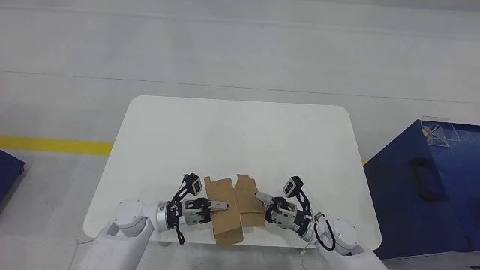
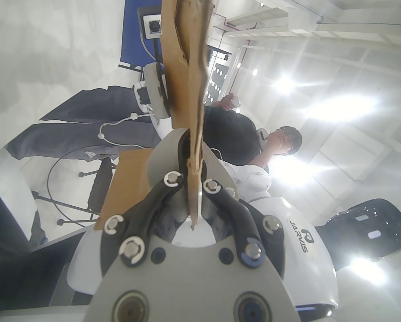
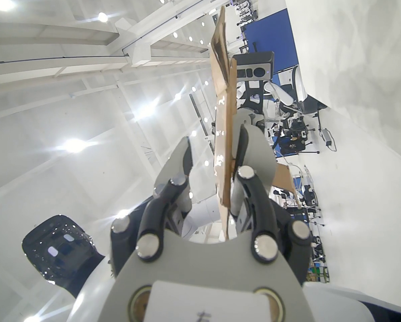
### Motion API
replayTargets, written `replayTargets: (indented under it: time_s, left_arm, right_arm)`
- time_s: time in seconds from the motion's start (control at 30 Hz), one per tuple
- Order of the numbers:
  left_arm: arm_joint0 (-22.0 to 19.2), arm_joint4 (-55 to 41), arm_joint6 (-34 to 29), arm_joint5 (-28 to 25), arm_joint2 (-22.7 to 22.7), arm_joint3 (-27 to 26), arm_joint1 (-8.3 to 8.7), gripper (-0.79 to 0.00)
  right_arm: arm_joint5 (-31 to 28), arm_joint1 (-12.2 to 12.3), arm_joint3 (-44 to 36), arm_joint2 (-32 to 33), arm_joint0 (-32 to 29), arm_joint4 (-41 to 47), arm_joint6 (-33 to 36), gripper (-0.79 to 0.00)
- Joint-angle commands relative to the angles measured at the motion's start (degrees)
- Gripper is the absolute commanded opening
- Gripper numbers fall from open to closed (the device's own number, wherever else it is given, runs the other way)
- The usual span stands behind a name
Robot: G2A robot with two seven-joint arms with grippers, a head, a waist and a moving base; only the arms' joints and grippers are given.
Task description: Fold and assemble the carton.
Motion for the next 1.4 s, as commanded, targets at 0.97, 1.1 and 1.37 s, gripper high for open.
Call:
replayTargets:
  time_s: [0.97,1.1,1.37]
  left_arm:
    - [2.25,-32.34,4.61,-32.22,10.9,4.29,-8.94,-0.785]
    - [2.67,-34.05,1.32,-28.92,9.89,5.2,-9.58,-0.785]
    - [2.42,-35.14,-3.14,-24.46,8.91,7.86,-11.12,-0.785]
  right_arm:
    - [-34.23,0.43,-31.26,16.98,-27.37,-62.77,-40.62,0.0]
    - [-33.89,0.15,-30.33,15.52,-26.29,-64.09,-42.38,0.0]
    - [-34.79,0.27,-29.47,14.0,-24.72,-62.88,-40.11,-0.222]
